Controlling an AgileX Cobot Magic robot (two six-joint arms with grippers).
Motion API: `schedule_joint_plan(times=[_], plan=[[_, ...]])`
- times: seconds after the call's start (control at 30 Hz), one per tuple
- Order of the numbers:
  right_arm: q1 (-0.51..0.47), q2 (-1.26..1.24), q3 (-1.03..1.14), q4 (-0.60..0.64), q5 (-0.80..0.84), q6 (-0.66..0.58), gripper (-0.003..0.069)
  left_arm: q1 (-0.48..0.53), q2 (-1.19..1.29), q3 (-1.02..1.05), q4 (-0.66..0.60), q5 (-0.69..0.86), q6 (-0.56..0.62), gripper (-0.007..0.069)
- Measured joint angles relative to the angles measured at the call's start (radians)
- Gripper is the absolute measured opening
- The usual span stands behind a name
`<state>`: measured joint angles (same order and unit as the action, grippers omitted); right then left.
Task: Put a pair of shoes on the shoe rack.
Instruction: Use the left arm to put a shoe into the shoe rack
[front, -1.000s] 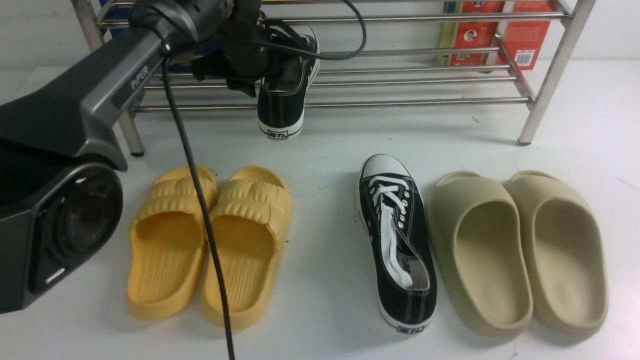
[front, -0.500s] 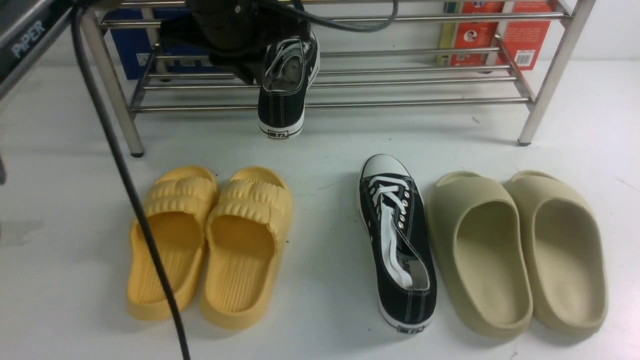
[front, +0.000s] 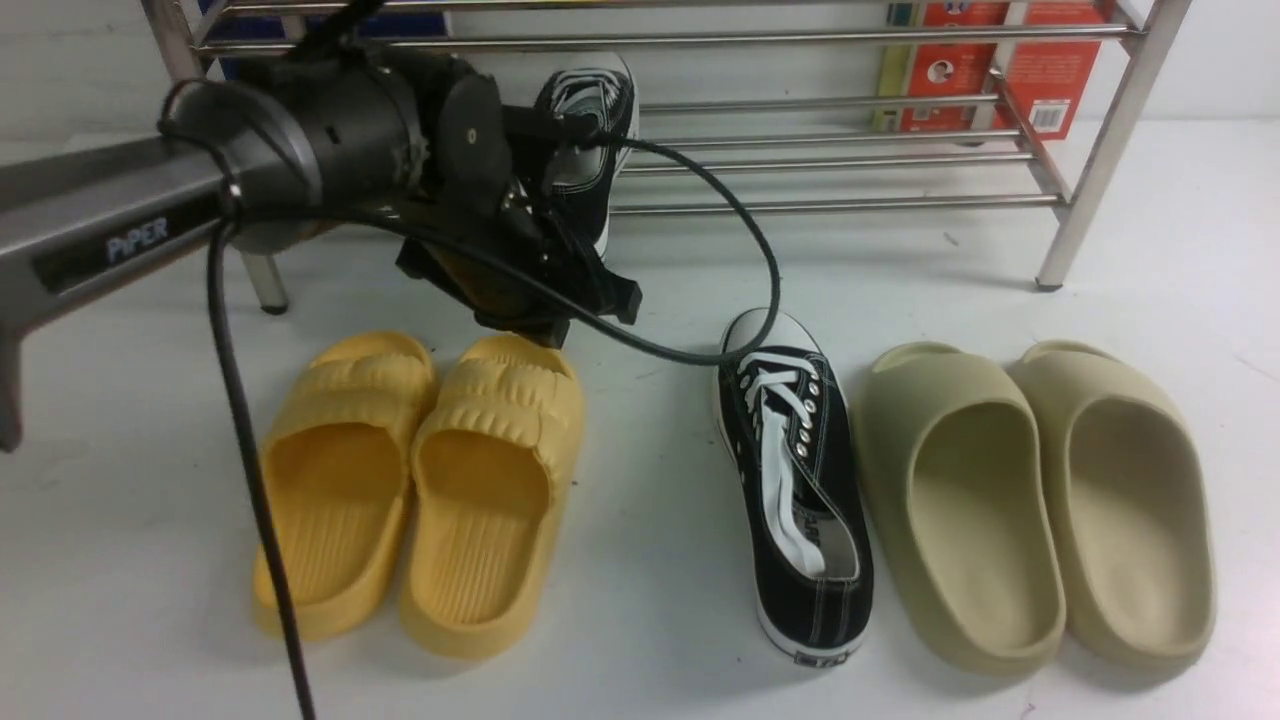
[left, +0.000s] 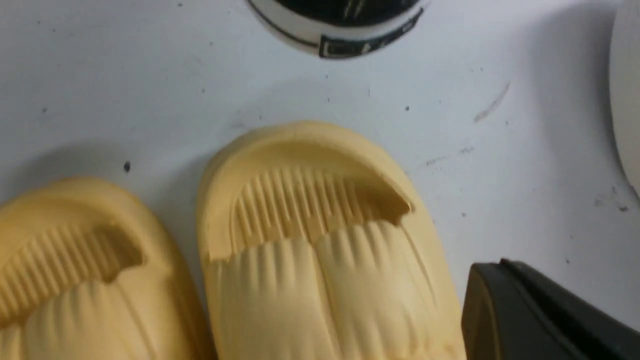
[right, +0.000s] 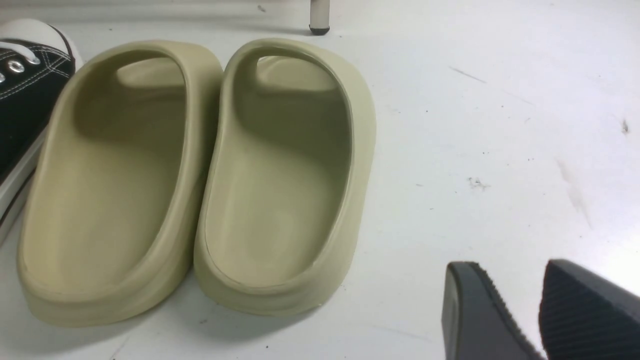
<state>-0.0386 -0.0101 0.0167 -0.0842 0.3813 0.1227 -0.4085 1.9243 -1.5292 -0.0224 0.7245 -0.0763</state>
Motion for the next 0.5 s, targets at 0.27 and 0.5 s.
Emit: schedule_joint_plan(times=[0.27, 0.5], plan=[[0.000, 0.000, 0.000, 0.000, 0.000, 0.000, 0.0239, 0.004, 0.111, -0.069, 0.126, -0.155, 0.000, -0.0013], [0.000, 0.000, 0.000, 0.000, 0.000, 0.000, 0.0239, 0.003, 0.113, -0.072, 0.128, -0.248, -0.001, -0.0013]])
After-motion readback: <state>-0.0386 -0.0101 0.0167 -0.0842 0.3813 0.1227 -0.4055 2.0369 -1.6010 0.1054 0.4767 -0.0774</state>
